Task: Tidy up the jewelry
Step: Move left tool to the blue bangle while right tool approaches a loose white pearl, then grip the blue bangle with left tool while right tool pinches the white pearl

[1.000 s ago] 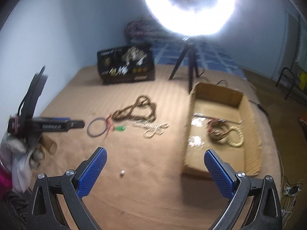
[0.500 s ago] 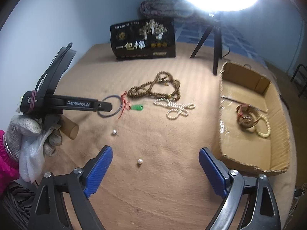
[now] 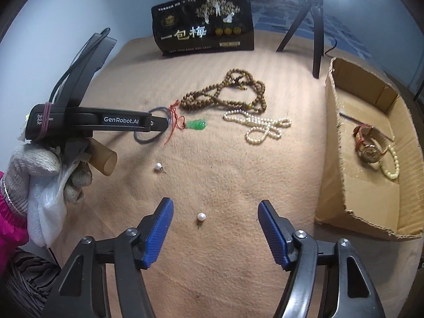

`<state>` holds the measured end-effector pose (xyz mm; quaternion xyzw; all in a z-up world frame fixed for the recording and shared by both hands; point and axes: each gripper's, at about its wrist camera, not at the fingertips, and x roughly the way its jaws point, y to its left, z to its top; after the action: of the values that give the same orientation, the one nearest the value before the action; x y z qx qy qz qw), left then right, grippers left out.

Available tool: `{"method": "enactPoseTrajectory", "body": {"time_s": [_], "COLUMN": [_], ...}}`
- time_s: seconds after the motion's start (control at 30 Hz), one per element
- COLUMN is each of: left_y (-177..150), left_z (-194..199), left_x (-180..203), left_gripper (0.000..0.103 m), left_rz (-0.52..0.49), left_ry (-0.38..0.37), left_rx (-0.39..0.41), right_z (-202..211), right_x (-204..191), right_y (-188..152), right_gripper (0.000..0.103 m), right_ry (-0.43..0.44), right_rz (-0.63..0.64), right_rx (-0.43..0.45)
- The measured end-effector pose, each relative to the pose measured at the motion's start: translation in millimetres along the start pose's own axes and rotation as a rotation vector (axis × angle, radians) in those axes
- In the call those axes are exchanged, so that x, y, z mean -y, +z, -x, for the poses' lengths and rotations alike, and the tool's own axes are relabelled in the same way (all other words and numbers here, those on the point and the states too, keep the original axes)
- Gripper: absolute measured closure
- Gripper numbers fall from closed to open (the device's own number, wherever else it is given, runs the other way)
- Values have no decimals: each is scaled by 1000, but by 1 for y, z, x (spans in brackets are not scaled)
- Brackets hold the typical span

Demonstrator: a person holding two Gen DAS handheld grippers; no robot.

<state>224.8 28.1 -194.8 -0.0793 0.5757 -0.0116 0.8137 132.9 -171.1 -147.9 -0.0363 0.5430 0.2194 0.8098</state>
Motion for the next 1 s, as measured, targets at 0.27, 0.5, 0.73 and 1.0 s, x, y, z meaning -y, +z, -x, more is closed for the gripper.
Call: {"method": "enactPoseTrajectory", "body": {"time_s": [0.27,0.5,0.73,1.0], "left_y": [-3,-4,-6,-6], "left_z": [-7,-8,-8,-8], "left_x": [2,5,4,5], "left_gripper": [29,29,29,29], "left_rz": [-26,-30,-41,-41], "left_ry": [17,31,27,29], "left_rx": [0,8,22,24], "right_z": [-10,-28,-37,-45], "right_x": [-1,-8,-19,-27], "right_y": [2,-3,-10,-10], "right_gripper": [47,63,75,82], "right_ry": [20,35,10,-23], "right_rz": [2,36,96,140], "right_rx": [-29,-87,-108,-119]}}
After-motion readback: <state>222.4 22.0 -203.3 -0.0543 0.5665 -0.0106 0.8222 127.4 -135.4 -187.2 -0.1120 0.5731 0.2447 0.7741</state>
